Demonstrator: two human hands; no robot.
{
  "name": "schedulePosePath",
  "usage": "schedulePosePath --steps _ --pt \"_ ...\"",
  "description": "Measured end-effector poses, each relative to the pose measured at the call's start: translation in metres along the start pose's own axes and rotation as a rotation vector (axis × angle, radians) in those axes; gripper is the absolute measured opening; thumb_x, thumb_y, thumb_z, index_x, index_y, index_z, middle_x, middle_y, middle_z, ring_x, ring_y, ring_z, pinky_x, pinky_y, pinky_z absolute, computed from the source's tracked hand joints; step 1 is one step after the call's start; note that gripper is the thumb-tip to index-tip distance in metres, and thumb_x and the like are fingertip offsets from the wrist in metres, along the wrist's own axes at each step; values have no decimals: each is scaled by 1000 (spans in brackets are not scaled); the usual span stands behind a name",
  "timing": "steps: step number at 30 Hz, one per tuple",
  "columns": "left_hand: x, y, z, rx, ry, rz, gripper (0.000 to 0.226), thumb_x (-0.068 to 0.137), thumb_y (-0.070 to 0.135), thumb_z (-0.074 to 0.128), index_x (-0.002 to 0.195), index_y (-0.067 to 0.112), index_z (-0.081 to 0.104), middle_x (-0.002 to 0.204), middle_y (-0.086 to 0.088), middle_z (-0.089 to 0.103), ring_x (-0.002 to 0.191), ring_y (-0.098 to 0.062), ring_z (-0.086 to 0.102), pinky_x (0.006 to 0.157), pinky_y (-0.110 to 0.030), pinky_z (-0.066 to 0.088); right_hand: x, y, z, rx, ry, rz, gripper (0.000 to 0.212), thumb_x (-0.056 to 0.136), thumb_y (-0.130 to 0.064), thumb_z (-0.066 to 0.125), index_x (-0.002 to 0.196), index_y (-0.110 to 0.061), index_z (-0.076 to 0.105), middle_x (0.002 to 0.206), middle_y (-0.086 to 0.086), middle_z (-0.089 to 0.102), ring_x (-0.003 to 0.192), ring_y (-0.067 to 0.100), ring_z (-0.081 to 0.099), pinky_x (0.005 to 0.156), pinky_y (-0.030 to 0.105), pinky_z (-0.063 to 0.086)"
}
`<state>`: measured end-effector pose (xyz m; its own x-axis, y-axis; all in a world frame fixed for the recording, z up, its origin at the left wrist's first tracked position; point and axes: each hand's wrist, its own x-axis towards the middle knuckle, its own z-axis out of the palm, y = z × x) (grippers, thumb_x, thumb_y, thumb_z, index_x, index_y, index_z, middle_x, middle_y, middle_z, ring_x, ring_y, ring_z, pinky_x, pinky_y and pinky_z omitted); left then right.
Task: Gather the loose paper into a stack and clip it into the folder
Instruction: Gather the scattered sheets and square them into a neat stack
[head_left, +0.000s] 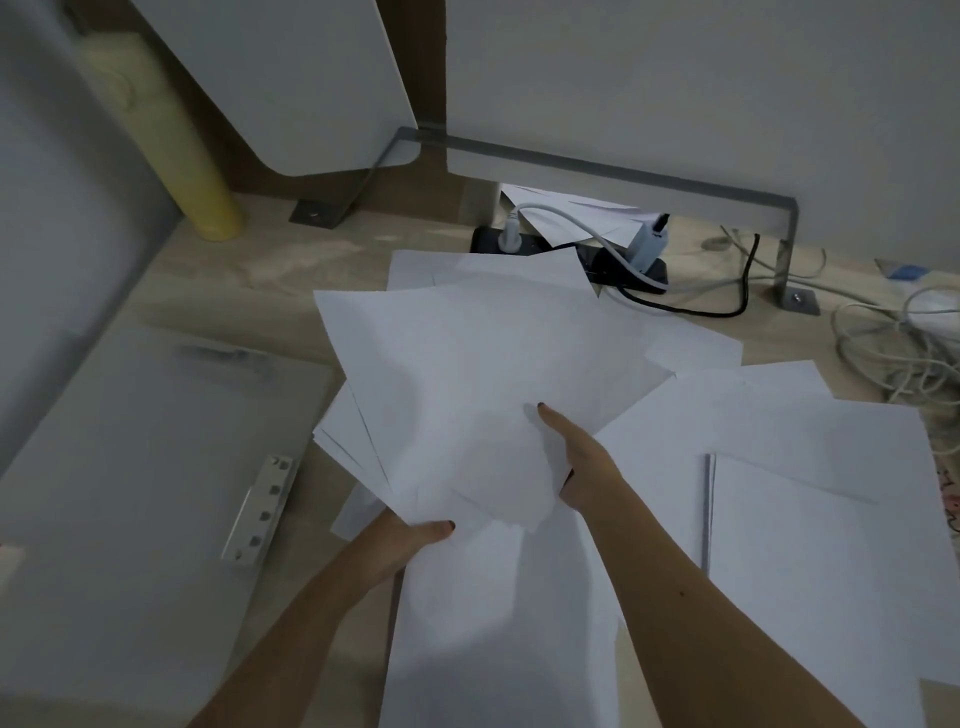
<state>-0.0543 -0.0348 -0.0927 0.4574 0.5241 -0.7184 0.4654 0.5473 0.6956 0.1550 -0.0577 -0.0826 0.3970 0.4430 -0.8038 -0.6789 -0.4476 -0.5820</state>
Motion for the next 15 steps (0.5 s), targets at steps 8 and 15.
schedulePosePath --steps 8,15 --pt "7 3 -1 24 -18 15 40 89 7 58 128 8 47 124 -8 55 118 -24 52 95 -27 44 7 27 46 36 99 1 54 67 -24 81 109 1 60 105 9 64 97 29 60 94 38 47" --pt "6 -8 -19 -133 -28 -36 41 86 29 62 125 20 53 120 0 63 109 -17 60 100 -36 45 7 12 39 -87 226 -155 44 75 -15 75 110 6 60 95 13 62 85 28 59 83 38 51"
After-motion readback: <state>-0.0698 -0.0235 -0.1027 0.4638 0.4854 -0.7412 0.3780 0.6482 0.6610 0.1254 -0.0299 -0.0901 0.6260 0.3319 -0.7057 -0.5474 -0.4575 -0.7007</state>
